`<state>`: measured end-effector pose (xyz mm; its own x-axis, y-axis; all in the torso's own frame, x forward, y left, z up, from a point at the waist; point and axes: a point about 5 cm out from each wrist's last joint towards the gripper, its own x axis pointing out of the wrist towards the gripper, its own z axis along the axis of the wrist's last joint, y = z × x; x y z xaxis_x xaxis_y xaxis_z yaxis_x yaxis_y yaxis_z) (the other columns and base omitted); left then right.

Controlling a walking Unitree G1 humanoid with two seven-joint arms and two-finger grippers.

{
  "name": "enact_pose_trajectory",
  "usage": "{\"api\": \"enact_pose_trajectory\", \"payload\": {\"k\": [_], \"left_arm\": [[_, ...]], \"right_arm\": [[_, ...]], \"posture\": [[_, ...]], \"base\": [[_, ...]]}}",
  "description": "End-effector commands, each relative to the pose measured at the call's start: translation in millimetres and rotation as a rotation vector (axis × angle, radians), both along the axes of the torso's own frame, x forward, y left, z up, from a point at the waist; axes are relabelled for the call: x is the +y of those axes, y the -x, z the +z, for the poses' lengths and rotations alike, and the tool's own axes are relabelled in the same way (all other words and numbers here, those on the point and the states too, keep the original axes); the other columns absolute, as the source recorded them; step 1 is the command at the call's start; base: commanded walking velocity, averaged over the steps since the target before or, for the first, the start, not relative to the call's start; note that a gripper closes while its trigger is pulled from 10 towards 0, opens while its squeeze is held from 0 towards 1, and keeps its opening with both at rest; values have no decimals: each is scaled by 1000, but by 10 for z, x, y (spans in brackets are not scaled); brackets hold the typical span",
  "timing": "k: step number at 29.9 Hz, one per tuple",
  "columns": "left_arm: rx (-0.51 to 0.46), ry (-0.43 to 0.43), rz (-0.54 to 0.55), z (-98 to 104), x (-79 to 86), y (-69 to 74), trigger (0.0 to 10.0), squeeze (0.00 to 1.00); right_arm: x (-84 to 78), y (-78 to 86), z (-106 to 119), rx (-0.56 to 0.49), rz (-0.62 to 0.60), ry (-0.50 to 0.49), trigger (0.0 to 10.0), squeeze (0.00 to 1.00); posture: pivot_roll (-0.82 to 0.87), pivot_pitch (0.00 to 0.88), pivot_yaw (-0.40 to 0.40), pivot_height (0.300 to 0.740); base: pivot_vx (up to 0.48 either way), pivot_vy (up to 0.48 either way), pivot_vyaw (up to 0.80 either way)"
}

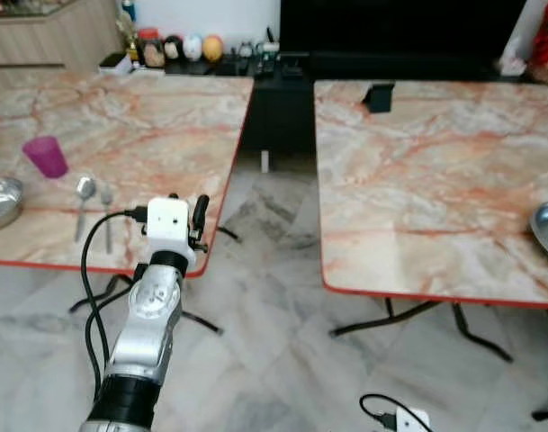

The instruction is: Setting the table

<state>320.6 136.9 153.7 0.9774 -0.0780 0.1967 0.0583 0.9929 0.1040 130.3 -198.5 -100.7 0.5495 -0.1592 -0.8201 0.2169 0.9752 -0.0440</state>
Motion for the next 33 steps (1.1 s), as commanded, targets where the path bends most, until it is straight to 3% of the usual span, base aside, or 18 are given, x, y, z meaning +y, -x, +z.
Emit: {"api": "enact_pose_trajectory", "payload": {"k": [1, 33], "left_arm": [[-19, -24, 14, 41, 44, -10, 10000, 0], [-32, -31, 31, 53, 81, -15, 10000, 0]], "right_arm": [[30, -3, -6, 5, -2, -9, 10000, 0], [39, -10, -7, 13, 24, -16, 10000, 0]], "posture": [[91, 0, -17, 731], [114, 0, -31, 731]], "base": [[0, 345, 0], [0, 344, 0]]}}
